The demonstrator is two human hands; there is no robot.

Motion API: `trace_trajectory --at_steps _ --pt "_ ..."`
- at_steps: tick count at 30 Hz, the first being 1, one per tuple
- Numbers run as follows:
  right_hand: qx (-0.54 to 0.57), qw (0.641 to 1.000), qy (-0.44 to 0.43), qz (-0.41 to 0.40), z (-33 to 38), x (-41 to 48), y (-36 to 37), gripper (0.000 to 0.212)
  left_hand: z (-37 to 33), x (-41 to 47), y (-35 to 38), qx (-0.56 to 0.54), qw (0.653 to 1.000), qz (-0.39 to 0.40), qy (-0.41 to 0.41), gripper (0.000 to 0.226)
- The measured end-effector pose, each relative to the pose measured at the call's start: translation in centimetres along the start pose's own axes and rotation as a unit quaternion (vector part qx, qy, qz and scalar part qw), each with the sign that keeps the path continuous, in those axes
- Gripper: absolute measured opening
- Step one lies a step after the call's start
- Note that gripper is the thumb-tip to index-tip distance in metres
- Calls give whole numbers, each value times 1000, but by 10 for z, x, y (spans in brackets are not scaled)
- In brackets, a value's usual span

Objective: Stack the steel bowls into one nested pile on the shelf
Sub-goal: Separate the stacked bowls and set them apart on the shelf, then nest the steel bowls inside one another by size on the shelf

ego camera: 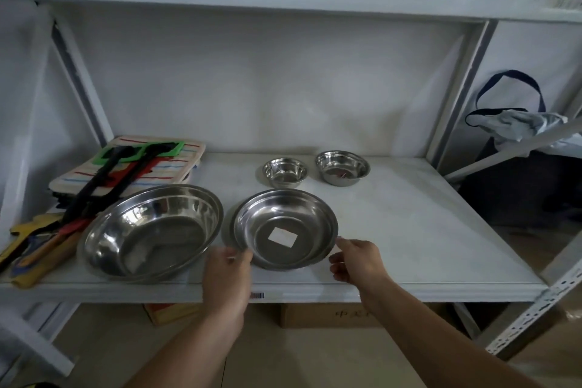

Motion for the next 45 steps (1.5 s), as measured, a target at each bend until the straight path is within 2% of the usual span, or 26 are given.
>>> trace_trajectory --at_steps 2,4,7,11,17,21,25,29,35,43,45 --pt "9 999 -4 -39 9 14 -10 18 -30 -1 -11 21 995 20 100 14" --pt "34 997 3 -63 23 29 -14 17 -65 21 -8 69 983 27 166 12" --pt "61 995 19 -71 41 45 -8 17 -89 74 9 175 971 28 163 16" --pt "61 995 41 -62 49 57 3 16 -80 116 22 297 948 16 112 27" --pt "67 993 71 -60 55 93 22 18 -52 153 59 209 976 63 17 20" --pt "72 992 86 -64 53 103 32 11 -48 159 64 140 989 41 -15 9" --pt "128 986 78 -72 61 96 22 16 -59 157 57 104 995 -13 3 17" --pt "111 989 52 -85 57 58 -28 20 -72 140 39 53 998 -38 12 15" --pt "50 993 70 -79 10 -34 -111 15 -89 70 4 41 999 -9 20 10" --pt "2 993 76 -91 -39 -66 -121 13 -96 -7 -7 51 998 33 36 14" --pt "2 992 70 -107 -40 -67 -122 21 -99 -19 -4 55 997 37 42 17"
Point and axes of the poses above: each hand's wrist, its own x-axis towards the middle knuckle, its own y-axis out of the palm, z = x × y, the point moved 3 cm from there along x, towards the middle knuckle, and after that the axes turned 10 degrees about -z, right-handed, at the moved point
